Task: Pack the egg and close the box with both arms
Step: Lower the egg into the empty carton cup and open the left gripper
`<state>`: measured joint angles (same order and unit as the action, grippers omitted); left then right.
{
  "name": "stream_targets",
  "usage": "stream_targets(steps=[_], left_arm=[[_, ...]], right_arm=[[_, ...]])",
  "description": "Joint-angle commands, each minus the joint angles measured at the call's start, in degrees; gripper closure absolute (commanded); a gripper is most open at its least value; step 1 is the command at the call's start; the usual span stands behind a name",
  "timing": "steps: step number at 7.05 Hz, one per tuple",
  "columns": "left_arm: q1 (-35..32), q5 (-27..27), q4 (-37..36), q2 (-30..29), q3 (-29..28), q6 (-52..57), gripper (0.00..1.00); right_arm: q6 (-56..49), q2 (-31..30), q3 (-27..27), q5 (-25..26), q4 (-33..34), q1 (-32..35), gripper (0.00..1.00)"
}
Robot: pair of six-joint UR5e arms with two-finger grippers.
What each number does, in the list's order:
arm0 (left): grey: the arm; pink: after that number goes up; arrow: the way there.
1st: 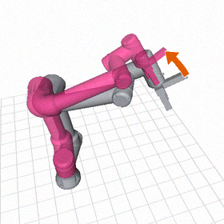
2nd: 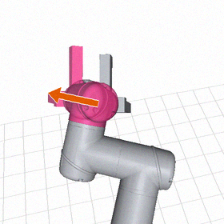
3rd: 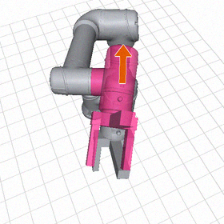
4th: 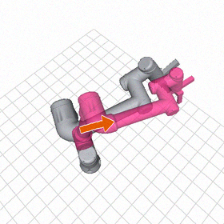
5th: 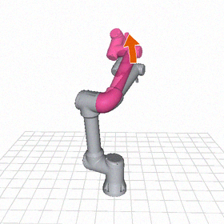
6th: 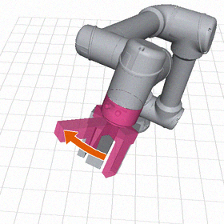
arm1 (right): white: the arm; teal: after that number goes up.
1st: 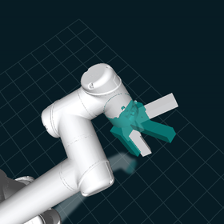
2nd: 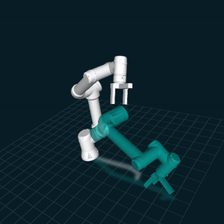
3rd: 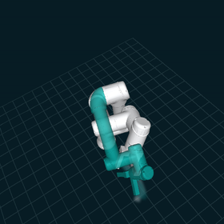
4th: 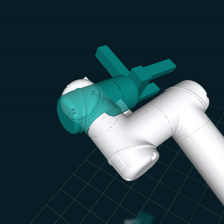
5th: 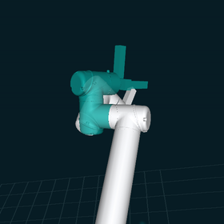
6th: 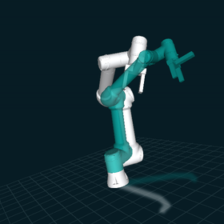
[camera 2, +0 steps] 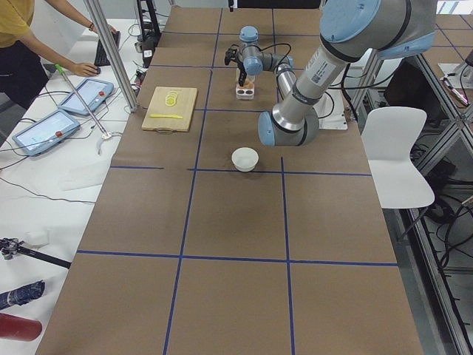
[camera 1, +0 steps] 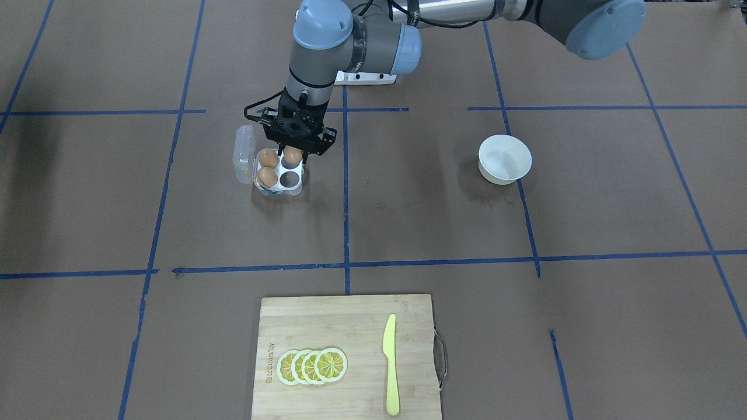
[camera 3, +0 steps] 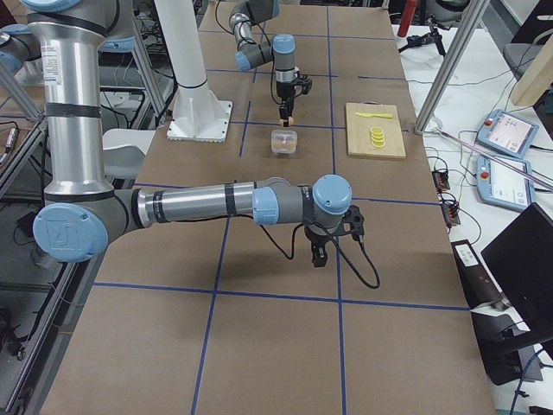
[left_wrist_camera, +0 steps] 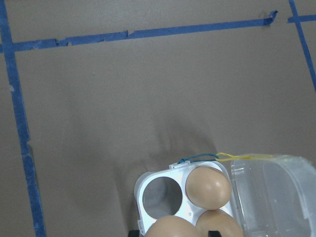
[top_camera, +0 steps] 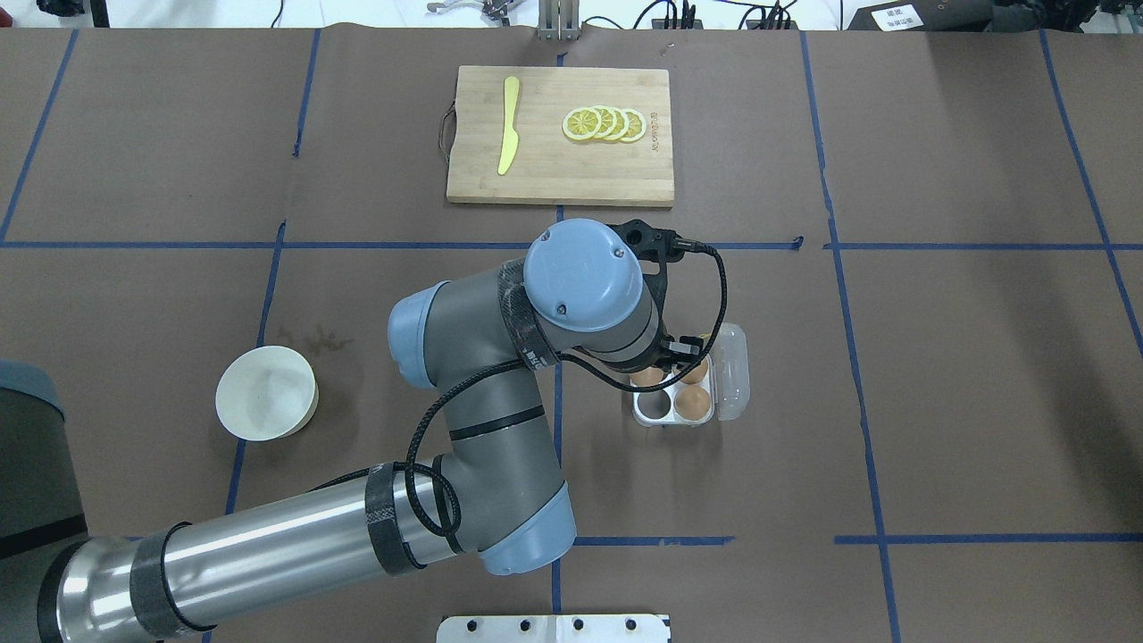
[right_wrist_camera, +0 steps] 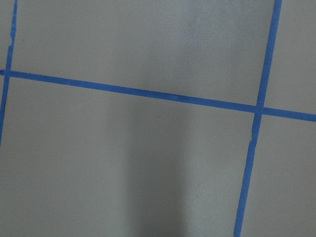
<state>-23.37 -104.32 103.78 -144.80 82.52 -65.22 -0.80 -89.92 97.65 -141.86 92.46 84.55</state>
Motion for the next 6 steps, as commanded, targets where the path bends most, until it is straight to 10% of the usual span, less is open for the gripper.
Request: stream_targets(steps=[1, 6], left_arm=[[0.7, 0.7, 1.1, -0.1, -1.0, -0.1, 1.00], [2.7, 3.0, 2.4, -0.7, -2.3, -1.4, 1.00]], right_arm=[[0.0, 0.0, -0.1, 0.0, 0.0, 0.0, 0.00], [0.0, -0.3, -0.4, 0.0, 0.0, 0.0, 0.00]])
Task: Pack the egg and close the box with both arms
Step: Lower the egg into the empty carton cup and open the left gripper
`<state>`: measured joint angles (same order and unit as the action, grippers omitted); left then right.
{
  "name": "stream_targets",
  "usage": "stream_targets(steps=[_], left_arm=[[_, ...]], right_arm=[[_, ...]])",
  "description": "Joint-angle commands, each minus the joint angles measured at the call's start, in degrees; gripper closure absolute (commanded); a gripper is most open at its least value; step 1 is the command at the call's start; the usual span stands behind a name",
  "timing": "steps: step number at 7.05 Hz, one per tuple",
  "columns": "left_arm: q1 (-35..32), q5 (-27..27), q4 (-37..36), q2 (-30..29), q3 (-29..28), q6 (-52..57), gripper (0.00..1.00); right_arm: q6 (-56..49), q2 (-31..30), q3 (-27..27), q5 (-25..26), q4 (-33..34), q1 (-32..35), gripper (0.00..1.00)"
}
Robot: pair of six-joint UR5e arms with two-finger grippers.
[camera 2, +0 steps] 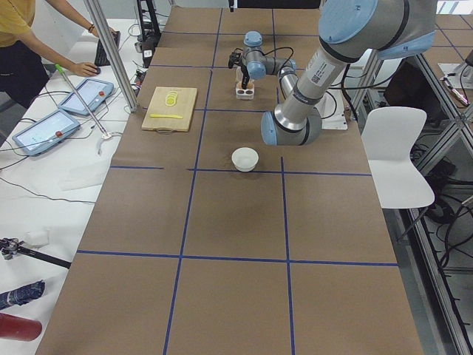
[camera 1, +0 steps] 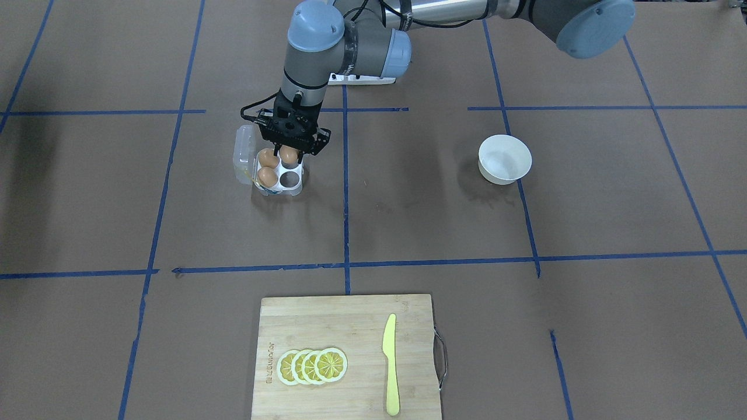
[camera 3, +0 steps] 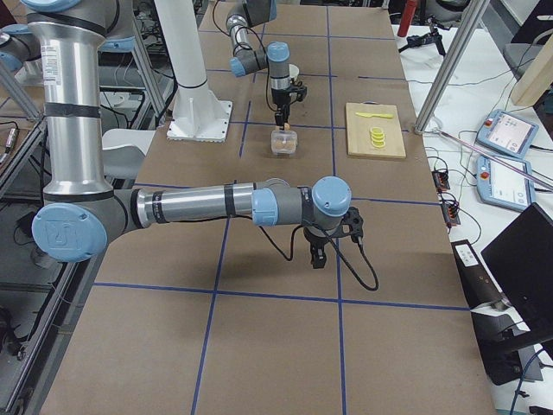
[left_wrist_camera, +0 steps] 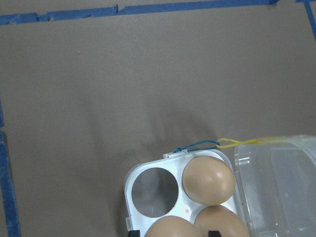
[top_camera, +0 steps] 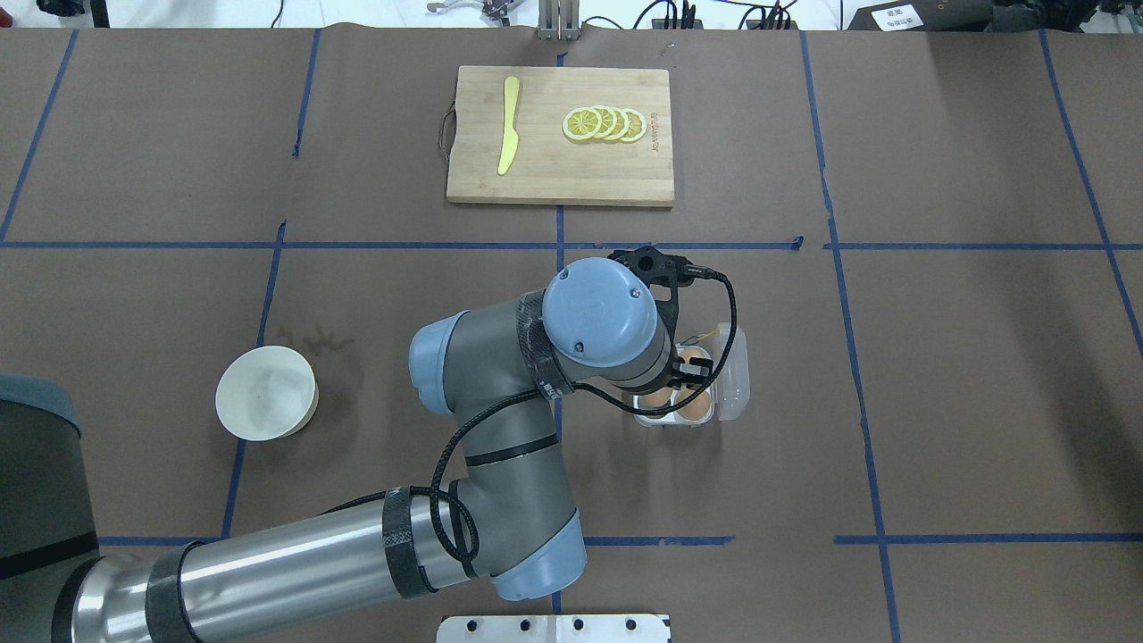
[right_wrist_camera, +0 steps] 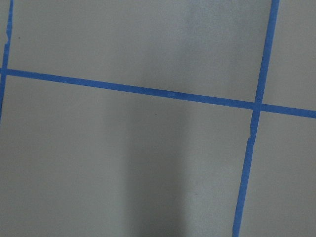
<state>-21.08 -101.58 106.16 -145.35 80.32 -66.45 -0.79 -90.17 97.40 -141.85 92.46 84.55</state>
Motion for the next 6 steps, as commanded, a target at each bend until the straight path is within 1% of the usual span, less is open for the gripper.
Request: stream_targets(steps=[1, 2, 5, 6], left_arm=[[0.4, 0.3, 0.0, -0.2, -0.1, -0.1, 0.97], [0.4, 0.3, 0.0, -0.2, -0.2, -0.1, 0.95], [0.4, 0.3, 0.0, -0.1, -0.5, 0.0, 0.94], [0.4, 0.3, 0.0, 0.0, -0.6, 0.0, 0.86]], right_arm=[[0.0, -0.2, 0.1, 0.0, 0.0, 0.0, 0.00], [0.1, -0.2, 0.2, 0.0, 0.0, 0.0, 0.00], [0.1, -0.2, 0.2, 0.0, 0.0, 0.0, 0.00], [0.0, -0.2, 0.2, 0.0, 0.0, 0.0, 0.00]])
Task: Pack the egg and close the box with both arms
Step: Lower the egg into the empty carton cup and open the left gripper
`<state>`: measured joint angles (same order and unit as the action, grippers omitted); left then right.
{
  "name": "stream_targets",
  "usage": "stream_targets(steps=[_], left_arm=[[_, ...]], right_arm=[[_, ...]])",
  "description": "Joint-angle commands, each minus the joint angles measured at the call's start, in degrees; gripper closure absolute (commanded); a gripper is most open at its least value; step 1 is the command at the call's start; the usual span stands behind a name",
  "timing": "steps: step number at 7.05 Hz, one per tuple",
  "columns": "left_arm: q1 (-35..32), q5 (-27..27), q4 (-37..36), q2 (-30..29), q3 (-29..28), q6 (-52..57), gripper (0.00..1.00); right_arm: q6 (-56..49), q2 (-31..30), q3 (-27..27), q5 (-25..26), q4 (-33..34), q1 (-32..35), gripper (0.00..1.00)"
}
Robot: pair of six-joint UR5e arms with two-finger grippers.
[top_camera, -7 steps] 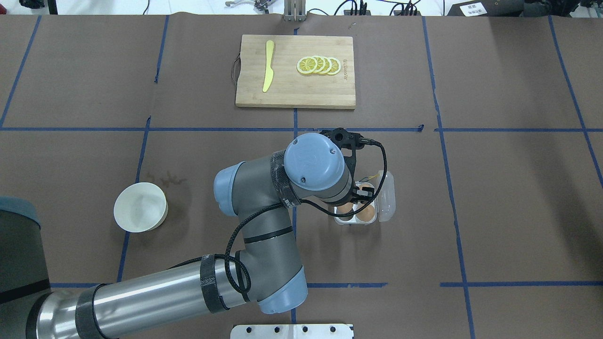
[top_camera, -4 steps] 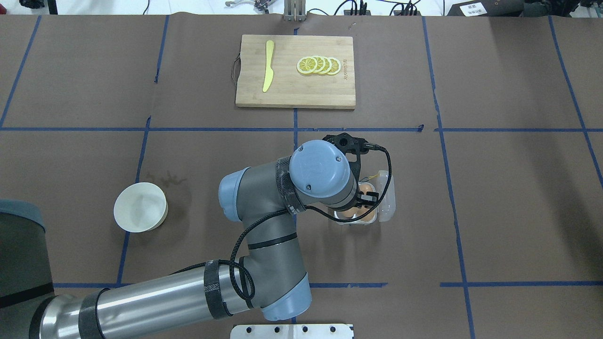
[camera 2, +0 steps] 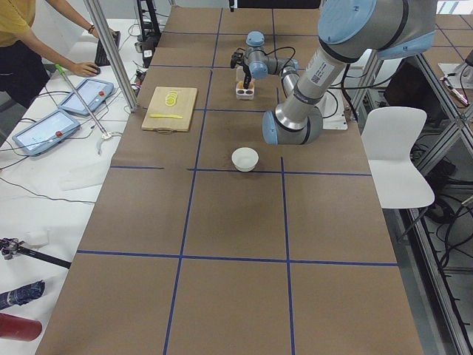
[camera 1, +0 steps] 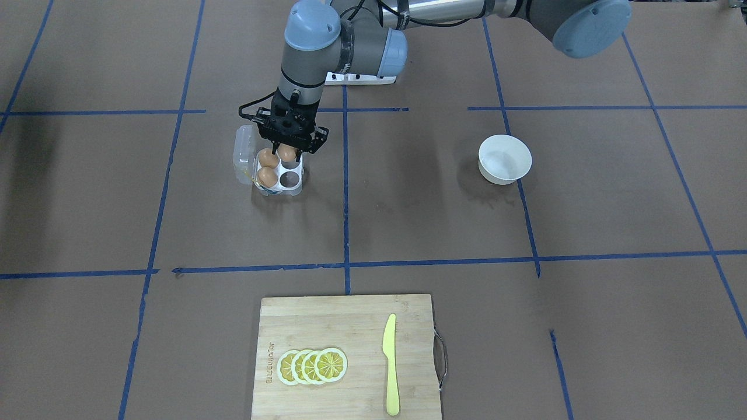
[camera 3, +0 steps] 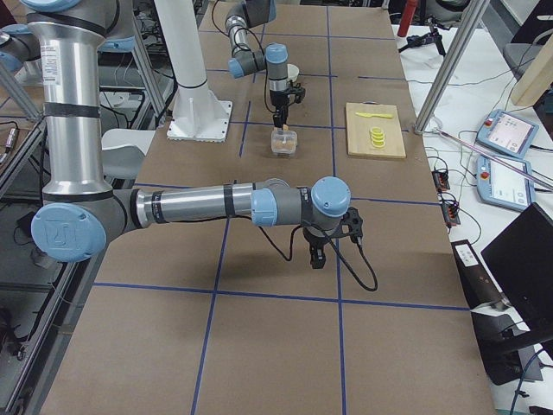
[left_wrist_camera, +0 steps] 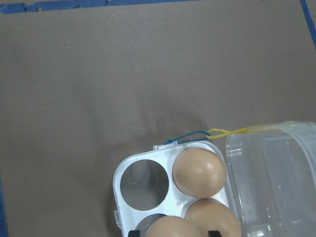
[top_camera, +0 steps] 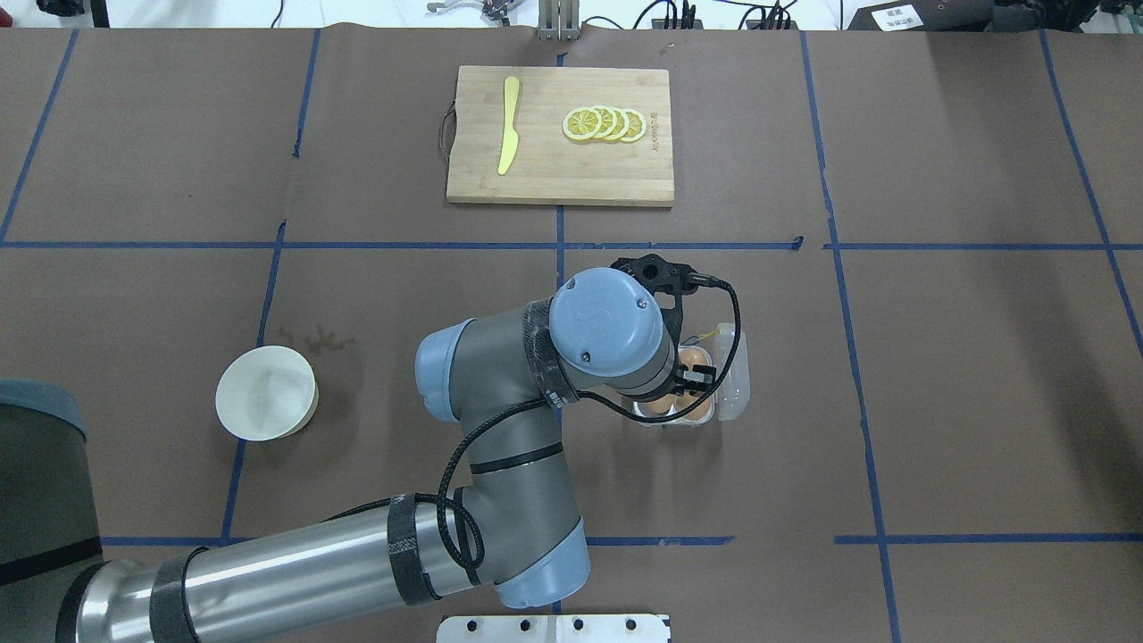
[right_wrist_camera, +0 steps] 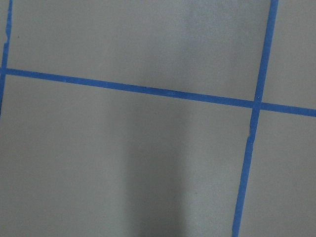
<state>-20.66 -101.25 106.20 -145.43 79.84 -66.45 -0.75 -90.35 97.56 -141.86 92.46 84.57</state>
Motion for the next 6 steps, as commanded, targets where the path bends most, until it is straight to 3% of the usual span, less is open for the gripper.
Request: stream_targets(steps=[1, 2, 3, 4, 6], left_arm=[[0.0, 0.0, 0.1, 0.0, -0.2, 0.1, 0.84], [0.0, 0.0, 0.0, 0.0, -0.3, 0.3, 0.63], [0.0, 1.8, 0.1, -0.3, -0.7, 0.4, 0.31], [0.0, 2.0, 0.1, -0.3, -0.8, 0.5, 0.05], [0.0, 2.0, 0.1, -0.3, -0.8, 0.7, 0.01]], right_arm=[[0.0, 0.0, -0.1, 0.0, 0.0, 0.0, 0.00], [0.0, 0.0, -0.1, 0.0, 0.0, 0.0, 0.00], [0.0, 0.0, -0.2, 0.0, 0.0, 0.0, 0.00], [0.0, 0.0, -0.3, 0.0, 0.0, 0.0, 0.00], [0.0, 0.0, -0.3, -0.1, 0.0, 0.0, 0.00]])
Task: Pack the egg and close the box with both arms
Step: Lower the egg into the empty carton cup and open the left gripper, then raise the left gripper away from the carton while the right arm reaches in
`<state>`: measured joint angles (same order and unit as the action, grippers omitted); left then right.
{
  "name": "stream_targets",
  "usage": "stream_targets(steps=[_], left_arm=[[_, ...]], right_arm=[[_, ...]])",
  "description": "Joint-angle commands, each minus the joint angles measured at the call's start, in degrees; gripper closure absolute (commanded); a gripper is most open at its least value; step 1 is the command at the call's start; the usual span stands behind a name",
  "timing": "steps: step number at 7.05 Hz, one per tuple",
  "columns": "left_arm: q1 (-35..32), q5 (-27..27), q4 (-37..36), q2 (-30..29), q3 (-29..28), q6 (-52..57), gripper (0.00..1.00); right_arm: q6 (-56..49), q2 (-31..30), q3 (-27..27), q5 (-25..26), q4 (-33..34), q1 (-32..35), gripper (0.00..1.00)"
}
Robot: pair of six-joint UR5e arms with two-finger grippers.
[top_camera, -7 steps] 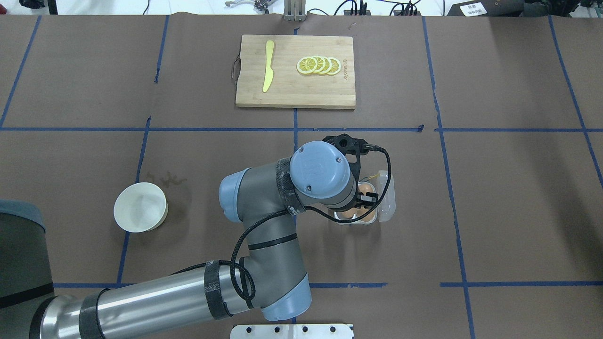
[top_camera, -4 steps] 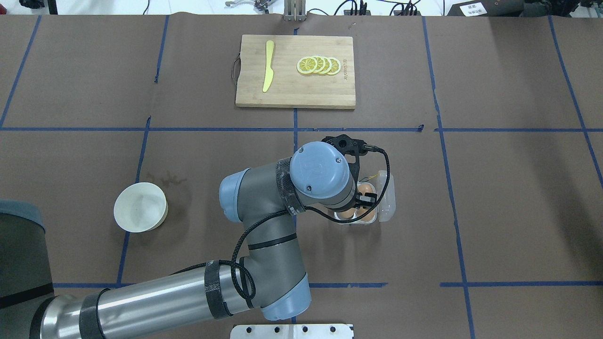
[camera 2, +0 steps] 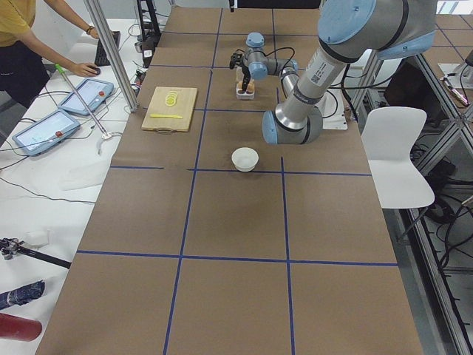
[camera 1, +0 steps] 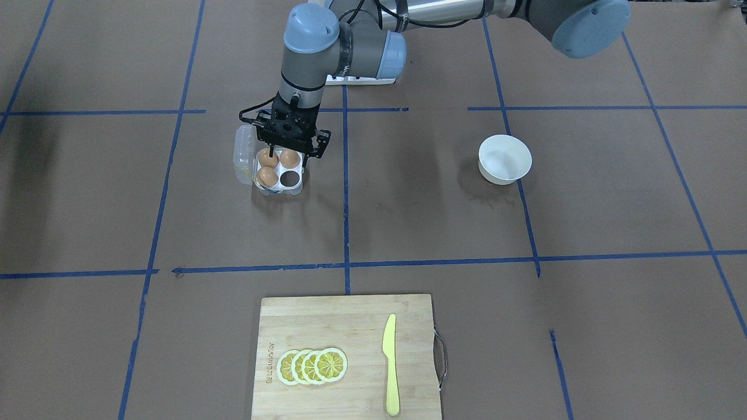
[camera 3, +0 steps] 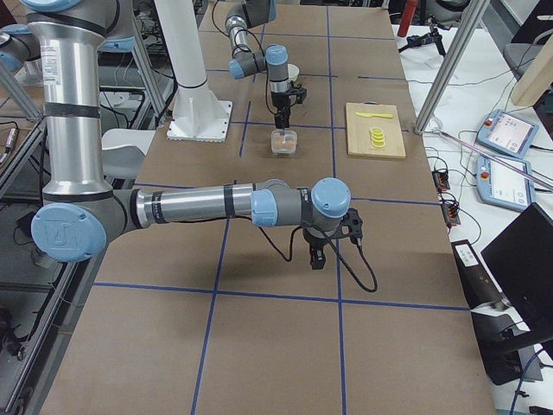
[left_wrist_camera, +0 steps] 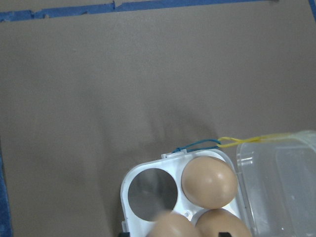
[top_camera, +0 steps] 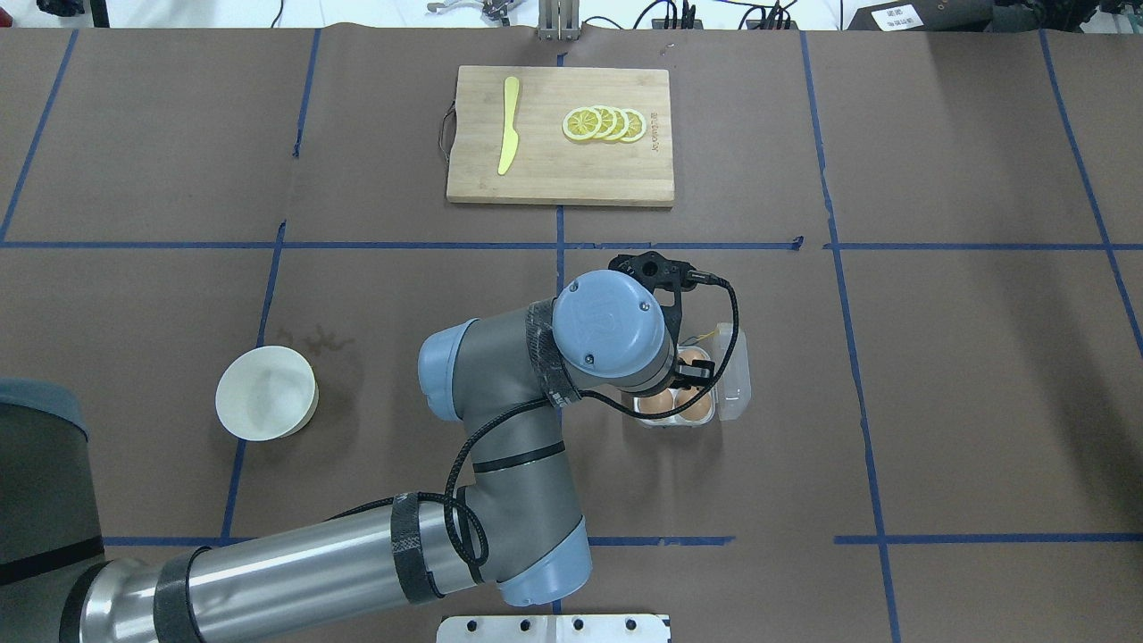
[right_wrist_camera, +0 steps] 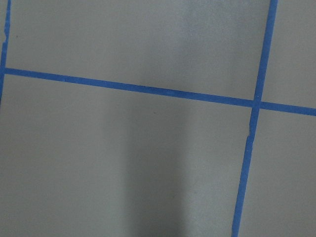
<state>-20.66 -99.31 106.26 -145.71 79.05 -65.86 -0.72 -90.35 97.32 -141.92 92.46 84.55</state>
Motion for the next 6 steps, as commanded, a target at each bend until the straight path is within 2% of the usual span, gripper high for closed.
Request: stream_targets(steps=[1, 2, 3, 4, 6], left_arm=[[0.0, 0.1, 0.0, 0.0, 0.1, 0.1, 0.01], [-0.1, 0.1, -0.3, 0.2, 0.6, 0.2, 0.01], [-0.6, -0.3, -1.1, 2.1, 4.1, 0.5, 0.01], [-1.6, -0.4, -1.8, 8.3, 11.5, 0.6, 0.01], [-6.1, -1.5, -11.2, 13.9, 21.4, 9.1, 0.00]], right_arm=[[0.0, 0.0, -0.2, 0.0, 0.0, 0.0, 0.00], [0.0, 0.0, 0.1, 0.0, 0.1, 0.0, 0.00], [0.2, 0.0, 0.5, 0.0, 0.1, 0.0, 0.00], [1.5, 0.0, 1.6, 0.0, 0.1, 0.0, 0.00], [8.5, -0.4, 8.4, -0.5, 0.0, -3.5, 0.00]])
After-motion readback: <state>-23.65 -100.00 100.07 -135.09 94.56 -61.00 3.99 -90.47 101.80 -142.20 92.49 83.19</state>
